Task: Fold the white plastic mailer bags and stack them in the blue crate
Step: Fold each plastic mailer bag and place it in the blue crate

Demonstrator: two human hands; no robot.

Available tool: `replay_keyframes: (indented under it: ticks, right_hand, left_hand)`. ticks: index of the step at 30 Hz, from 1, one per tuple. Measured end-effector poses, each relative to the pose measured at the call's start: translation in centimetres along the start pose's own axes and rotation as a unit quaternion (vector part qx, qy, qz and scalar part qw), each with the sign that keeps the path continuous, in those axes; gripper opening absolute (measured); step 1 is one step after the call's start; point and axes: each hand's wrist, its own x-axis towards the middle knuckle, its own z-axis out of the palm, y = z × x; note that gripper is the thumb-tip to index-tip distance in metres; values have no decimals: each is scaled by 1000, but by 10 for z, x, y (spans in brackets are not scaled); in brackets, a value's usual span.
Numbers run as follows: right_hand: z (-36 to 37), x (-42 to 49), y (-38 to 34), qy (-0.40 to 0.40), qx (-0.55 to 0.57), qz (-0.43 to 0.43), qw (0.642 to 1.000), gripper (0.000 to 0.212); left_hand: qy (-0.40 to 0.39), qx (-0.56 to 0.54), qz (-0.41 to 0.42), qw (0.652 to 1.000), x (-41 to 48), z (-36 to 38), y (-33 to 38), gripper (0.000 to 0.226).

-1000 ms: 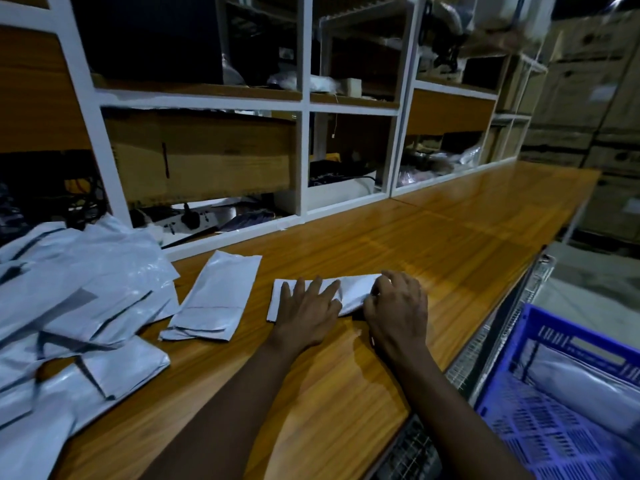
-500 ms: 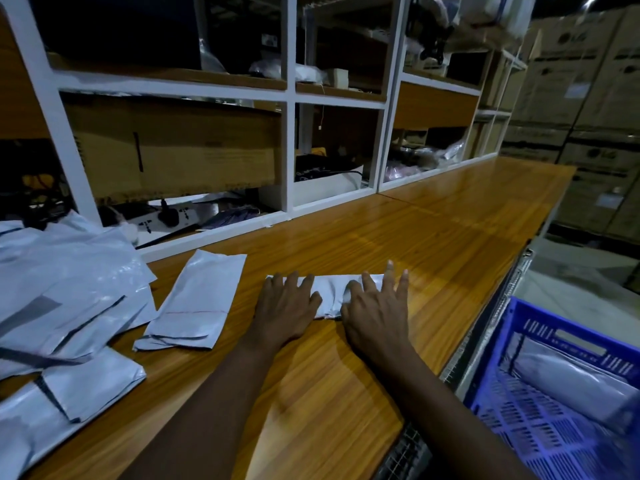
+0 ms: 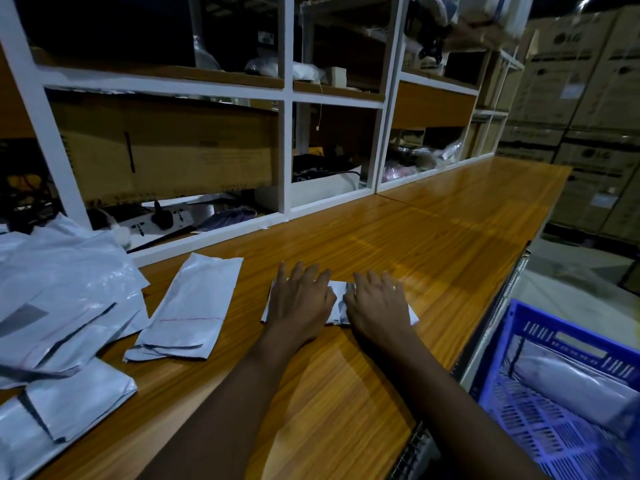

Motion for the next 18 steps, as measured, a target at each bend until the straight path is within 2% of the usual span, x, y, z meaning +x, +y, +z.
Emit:
replay_keyframes:
  ticks: [2, 5, 8, 10, 14, 18]
  right_hand:
    - [6, 10, 0, -14, 8, -32, 999, 53]
    - [20, 11, 5, -23, 7, -73, 997, 64]
    - [22, 6, 9, -15, 6, -91, 996, 74]
    - [19, 3, 8, -22, -2, -105, 994, 73]
    - [22, 6, 10, -62, -14, -116, 991, 82]
    - [26, 19, 12, -91, -33, -108, 989, 55]
  left_hand:
    - [-1, -12, 13, 1000, 6, 0, 10, 48]
    - [-50, -3, 29, 998, 9, 10, 14, 52]
    - [-89, 19, 41, 995, 9, 15, 11, 56]
    - [-98, 31, 48, 994, 8, 17, 10, 56]
    - [-116, 24, 27, 993, 11, 20, 10, 57]
    - [-149, 17, -16, 989, 20, 17, 12, 60]
